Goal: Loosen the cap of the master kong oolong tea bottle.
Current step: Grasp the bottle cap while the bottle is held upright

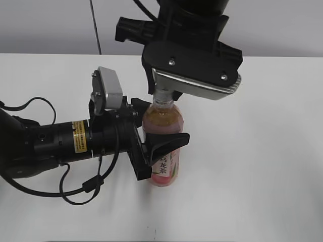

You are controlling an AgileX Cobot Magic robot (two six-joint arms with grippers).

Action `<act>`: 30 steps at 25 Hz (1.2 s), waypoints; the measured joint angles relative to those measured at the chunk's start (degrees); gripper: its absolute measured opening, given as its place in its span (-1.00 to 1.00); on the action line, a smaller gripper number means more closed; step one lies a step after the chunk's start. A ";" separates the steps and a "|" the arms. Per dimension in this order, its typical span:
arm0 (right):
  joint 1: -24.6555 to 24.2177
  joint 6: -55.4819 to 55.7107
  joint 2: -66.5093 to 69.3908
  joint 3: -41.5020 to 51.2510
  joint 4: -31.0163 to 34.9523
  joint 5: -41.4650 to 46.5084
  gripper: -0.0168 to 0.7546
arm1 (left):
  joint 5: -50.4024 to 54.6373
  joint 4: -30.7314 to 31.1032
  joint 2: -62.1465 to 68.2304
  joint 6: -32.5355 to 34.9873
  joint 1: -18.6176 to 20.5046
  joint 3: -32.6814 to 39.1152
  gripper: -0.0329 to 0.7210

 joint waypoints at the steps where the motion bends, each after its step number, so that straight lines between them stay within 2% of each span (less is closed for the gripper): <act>1: 0.00 -0.38 0.00 0.01 0.00 0.00 -0.24 | -0.05 0.05 0.00 -0.06 0.00 0.00 0.30; 11: 0.00 -4.75 0.00 0.01 0.18 0.05 -0.24 | -0.05 0.05 0.00 -0.10 0.00 0.00 0.30; 30: 0.00 -5.46 -0.45 -2.01 0.71 -0.03 -0.25 | -0.15 0.00 0.00 -0.30 0.00 0.00 0.30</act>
